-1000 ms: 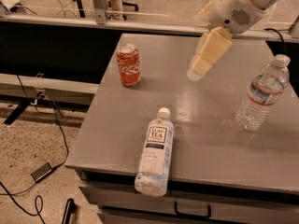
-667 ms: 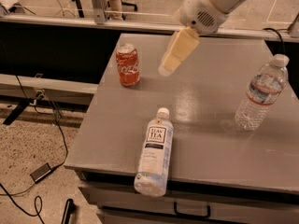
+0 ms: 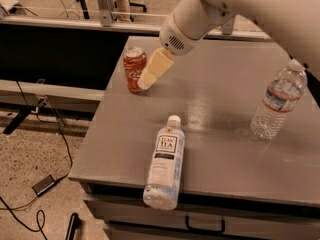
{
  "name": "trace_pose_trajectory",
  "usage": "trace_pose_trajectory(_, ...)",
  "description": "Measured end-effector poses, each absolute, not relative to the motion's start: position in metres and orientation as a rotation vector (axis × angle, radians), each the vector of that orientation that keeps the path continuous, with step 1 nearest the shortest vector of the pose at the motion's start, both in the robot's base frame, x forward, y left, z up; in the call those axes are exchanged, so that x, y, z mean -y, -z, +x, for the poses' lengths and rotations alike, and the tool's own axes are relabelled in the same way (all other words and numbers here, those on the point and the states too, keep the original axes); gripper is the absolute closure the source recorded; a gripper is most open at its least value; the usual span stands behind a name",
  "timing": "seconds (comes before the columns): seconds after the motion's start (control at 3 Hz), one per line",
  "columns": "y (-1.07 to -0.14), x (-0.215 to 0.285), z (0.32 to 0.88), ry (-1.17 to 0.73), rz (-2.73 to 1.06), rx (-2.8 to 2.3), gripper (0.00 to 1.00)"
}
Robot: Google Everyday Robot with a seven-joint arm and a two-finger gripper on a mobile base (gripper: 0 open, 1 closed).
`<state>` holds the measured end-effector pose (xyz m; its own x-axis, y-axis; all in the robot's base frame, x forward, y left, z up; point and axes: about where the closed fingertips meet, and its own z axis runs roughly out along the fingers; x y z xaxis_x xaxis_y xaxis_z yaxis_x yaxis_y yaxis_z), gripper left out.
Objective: Move coke can near blue plastic bottle
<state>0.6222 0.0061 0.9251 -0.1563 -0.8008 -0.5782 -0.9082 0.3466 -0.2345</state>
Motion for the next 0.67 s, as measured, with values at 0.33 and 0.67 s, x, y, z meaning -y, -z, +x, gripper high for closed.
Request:
trace_pose_trajectory(0.33,-0.905,-0.020,0.636,-0.250,-1.414,-2.012,0.00)
trace_pose_trajectory(0.67,-0.893,-0.034,0.646,-0.321,-1.351,-2.014,0.00)
